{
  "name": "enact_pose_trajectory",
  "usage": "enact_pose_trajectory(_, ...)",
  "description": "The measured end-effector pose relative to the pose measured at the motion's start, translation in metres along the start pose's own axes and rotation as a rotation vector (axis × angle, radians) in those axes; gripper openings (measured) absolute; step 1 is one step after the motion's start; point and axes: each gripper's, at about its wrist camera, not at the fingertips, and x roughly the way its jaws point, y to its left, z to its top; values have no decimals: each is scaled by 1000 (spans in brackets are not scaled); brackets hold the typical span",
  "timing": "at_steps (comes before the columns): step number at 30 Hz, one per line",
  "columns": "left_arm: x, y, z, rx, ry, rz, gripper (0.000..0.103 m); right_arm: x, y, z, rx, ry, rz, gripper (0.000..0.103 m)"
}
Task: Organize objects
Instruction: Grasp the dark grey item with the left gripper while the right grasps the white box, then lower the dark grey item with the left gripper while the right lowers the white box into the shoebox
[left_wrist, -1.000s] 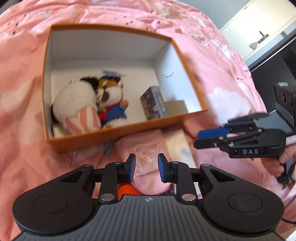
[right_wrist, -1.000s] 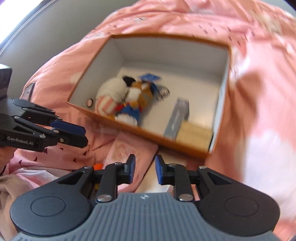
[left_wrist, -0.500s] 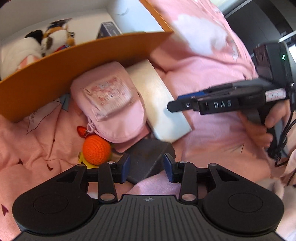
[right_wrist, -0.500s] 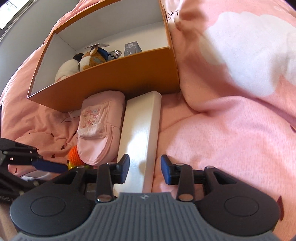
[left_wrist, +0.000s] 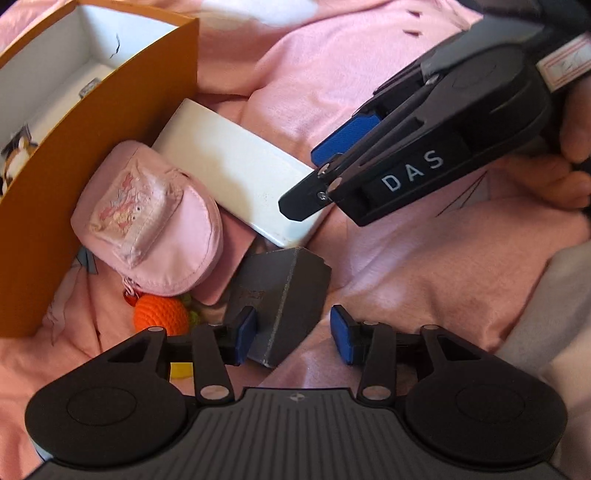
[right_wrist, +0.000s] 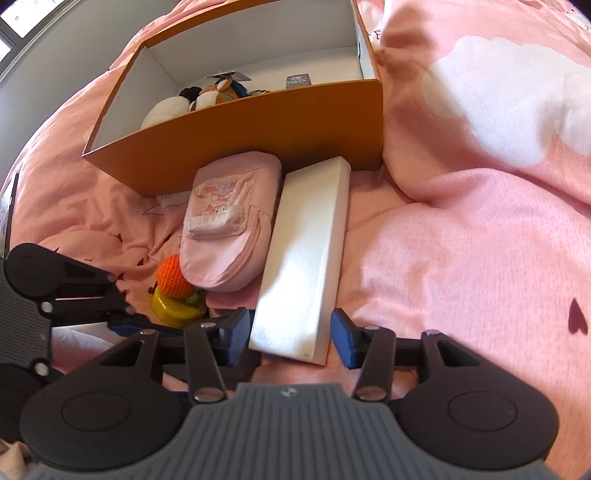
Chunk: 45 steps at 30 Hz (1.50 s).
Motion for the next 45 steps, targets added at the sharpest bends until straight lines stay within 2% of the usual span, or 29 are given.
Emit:
enact_pose_trajectory(8,19,-13,1,80,33,100,57,2,-4,-3,34,-5,3,51)
enact_pose_trajectory(12,11,-8,-5,56,18,116,55,5,-9,5,62,8,34,49)
enact_pose_trajectory(16,0,1,-12,23,6,121,47,11,-16,18,86,26,47,44)
enact_pose_trajectory(21,-3,7,-17,17,27,122,46,28,-19,38,69,47,21,44)
enact_pose_trajectory(24,-1,8,-20,18,45,128,46,43,-26,46,84,75,36,44)
enact_pose_trajectory(28,-3,19,-26,-19,38,101,47,62,-40,55,156,113,116,48)
enact_pose_trajectory(33,-14,37,-37,-96,-3,56,45,75,-45,56,213,130,174,46)
enact_pose_trajectory(40,-39,69,-55,-251,-68,-27,43,55,-32,55,176,100,145,32)
enact_pose_trajectory(45,-60,92,-71,-361,-123,-95,42,27,-26,54,117,54,109,30)
